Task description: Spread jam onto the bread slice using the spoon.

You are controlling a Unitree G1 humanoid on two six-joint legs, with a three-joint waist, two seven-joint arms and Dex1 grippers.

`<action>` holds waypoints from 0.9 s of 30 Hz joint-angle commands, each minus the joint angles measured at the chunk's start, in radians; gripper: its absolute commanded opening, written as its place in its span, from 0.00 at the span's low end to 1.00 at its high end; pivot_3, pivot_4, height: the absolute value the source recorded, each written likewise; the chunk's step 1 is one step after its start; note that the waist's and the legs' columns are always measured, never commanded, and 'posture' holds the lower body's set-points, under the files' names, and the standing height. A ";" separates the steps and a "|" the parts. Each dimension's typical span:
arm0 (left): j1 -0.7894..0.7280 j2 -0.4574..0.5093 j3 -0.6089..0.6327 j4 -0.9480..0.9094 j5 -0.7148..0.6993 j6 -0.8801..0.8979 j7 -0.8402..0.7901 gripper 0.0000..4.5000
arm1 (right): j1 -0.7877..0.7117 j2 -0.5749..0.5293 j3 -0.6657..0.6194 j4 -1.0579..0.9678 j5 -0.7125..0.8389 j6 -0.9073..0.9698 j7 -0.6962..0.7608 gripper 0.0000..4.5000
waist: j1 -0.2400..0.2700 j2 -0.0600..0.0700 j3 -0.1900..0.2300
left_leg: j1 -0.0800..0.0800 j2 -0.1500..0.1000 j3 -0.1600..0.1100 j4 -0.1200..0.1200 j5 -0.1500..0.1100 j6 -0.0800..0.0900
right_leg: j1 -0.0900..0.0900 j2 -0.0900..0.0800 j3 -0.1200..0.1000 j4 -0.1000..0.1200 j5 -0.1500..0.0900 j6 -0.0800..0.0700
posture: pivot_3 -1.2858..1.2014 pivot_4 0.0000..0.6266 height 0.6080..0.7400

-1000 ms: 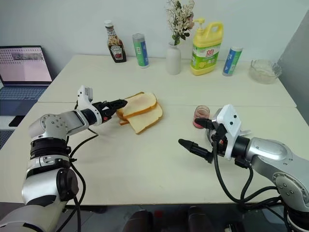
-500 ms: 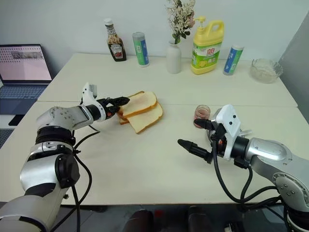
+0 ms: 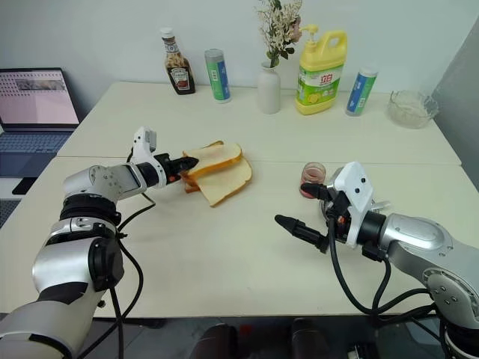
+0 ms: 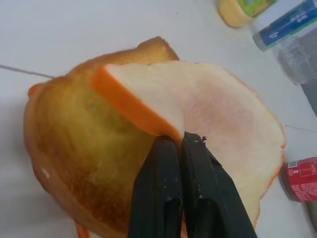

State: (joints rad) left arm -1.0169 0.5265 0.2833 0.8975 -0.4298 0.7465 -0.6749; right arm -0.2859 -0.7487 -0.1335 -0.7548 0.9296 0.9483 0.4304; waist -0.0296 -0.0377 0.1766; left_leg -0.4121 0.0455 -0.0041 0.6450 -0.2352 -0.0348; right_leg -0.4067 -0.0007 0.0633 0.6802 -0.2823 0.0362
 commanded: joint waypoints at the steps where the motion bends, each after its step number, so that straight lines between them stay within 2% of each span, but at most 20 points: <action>1: 0.012 0.029 0.003 -0.113 -0.001 -0.077 -0.055 0.00 | -0.005 -0.001 -0.004 -0.026 0.011 -0.013 0.001 1.00 | 0.000 0.000 0.000 | 0.000 0.000 0.000 0.000 0.000 0.000 | 0.000 0.000 0.000 0.000 0.000 0.000 | 0.52 0.24 1.00; 6: 0.056 0.039 -0.004 -0.223 -0.007 -0.103 -0.099 0.00 | -0.003 -0.003 -0.002 -0.021 0.006 -0.018 0.012 1.00 | 0.000 0.000 0.000 | 0.000 0.000 0.000 0.000 0.000 0.000 | 0.000 0.000 0.000 0.000 0.000 0.000 | 0.52 0.24 1.00; 17: 0.140 0.004 -0.078 -0.258 0.077 -0.106 -0.012 0.00 | 0.001 -0.003 0.006 -0.011 -0.009 -0.025 0.031 1.00 | 0.000 0.000 0.000 | -0.001 0.000 -0.001 0.001 0.000 0.000 | 0.000 0.000 0.000 0.000 0.000 0.000 | 0.52 0.24 1.00; 18: 0.143 0.001 -0.077 -0.247 0.077 -0.107 -0.010 0.11 | 0.002 -0.002 0.007 -0.011 -0.009 -0.025 0.031 1.00 | 0.001 0.000 0.000 | -0.001 0.000 -0.001 0.001 0.000 0.000 | 0.000 0.000 0.000 0.000 0.000 0.000 | 0.52 0.24 1.00; 19: 0.145 -0.002 -0.077 -0.238 0.080 -0.111 -0.006 0.14 | 0.003 -0.001 0.008 -0.011 -0.009 -0.025 0.030 1.00 | 0.001 0.000 0.000 | -0.001 0.000 -0.001 0.001 0.000 0.000 | 0.000 0.000 0.000 0.000 0.000 0.000 | 0.52 0.24 1.00; 23: 0.145 -0.009 -0.083 -0.212 0.101 -0.160 -0.010 0.42 | 0.007 0.000 0.008 -0.016 -0.006 -0.023 0.027 1.00 | 0.001 0.000 0.000 | -0.001 0.000 -0.001 0.001 0.000 0.000 | 0.000 0.000 -0.001 0.000 0.000 0.000 | 0.52 0.24 1.00; 27: 0.122 -0.008 -0.046 -0.173 0.079 -0.171 -0.011 0.42 | 0.013 0.000 0.004 -0.021 -0.002 -0.020 0.021 1.00 | 0.001 0.000 0.000 | -0.001 0.000 -0.002 0.001 0.000 0.000 | 0.000 0.000 -0.001 0.000 0.000 0.000 | 0.52 0.24 1.00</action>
State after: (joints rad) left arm -0.8658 0.5172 0.2110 0.7241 -0.3353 0.5981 -0.6872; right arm -0.2735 -0.7464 -0.1156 -0.7500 0.9224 0.9451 0.4530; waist -0.0289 -0.0377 0.1766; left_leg -0.4132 0.0452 -0.0058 0.6461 -0.2352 -0.0347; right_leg -0.4068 -0.0007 0.0623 0.6804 -0.2823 0.0361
